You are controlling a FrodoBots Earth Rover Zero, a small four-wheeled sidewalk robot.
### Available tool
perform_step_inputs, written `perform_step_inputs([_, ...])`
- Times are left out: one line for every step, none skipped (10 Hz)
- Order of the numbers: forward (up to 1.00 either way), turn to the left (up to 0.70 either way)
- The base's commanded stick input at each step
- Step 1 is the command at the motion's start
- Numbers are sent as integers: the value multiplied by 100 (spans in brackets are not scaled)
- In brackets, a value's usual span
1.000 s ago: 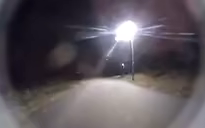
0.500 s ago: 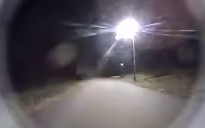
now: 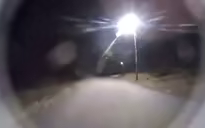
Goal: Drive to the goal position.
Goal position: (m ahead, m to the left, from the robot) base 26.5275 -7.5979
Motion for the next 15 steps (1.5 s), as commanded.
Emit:
perform_step_inputs([100,0])
perform_step_inputs([100,0])
perform_step_inputs([100,0])
perform_step_inputs([100,0])
perform_step_inputs([100,0])
perform_step_inputs([100,3])
perform_step_inputs([100,7])
perform_step_inputs([100,11])
perform_step_inputs([100,8])
perform_step_inputs([100,5])
perform_step_inputs([100,3])
perform_step_inputs([100,3])
perform_step_inputs([100,3])
perform_step_inputs([100,3])
perform_step_inputs([100,3])
